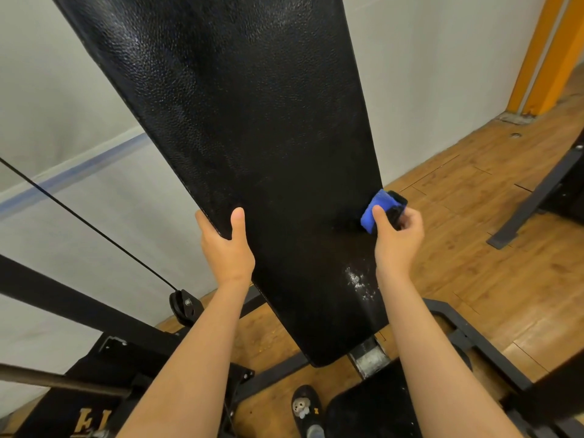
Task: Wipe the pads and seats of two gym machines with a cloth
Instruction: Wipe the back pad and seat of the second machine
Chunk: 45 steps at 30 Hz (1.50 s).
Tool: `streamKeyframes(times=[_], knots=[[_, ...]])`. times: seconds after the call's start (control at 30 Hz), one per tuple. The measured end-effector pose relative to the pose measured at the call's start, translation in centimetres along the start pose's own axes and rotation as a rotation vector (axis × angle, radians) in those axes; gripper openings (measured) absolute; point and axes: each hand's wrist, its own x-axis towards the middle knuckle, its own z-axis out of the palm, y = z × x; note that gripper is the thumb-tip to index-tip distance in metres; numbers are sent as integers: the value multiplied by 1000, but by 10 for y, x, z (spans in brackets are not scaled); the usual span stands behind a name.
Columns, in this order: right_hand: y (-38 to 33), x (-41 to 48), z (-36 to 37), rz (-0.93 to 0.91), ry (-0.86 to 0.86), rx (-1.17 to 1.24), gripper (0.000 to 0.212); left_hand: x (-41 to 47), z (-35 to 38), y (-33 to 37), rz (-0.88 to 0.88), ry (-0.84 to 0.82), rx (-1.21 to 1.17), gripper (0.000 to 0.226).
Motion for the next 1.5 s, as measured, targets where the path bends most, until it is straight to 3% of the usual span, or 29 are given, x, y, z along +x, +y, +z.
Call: streamKeyframes(times=[0.2, 0.37, 0.73, 0.9, 1.13, 1.23, 1.5], knots=[[41, -8, -27, 211, 94, -29, 18, 1, -2, -1, -3, -2, 1, 75], [45, -14, -31, 271, 107, -16, 20, 1, -1, -1, 31, -10, -16, 60], [6, -62, 7, -52, -184, -120, 21, -4, -2, 2, 15, -32, -51, 53], [49, -71, -16, 124, -88, -203, 20, -3, -4, -1, 8, -39, -87, 53], [67, -73, -29, 241, -38, -255, 21, -39, -13, -27, 25, -213, 38, 60], [65, -76, -28, 253, -11, -233, 21, -59, -27, -36, 149, -207, 194, 67], [59, -92, -34, 231, -36, -137, 21, -59, -51, -32, 766, -367, 693, 69]])
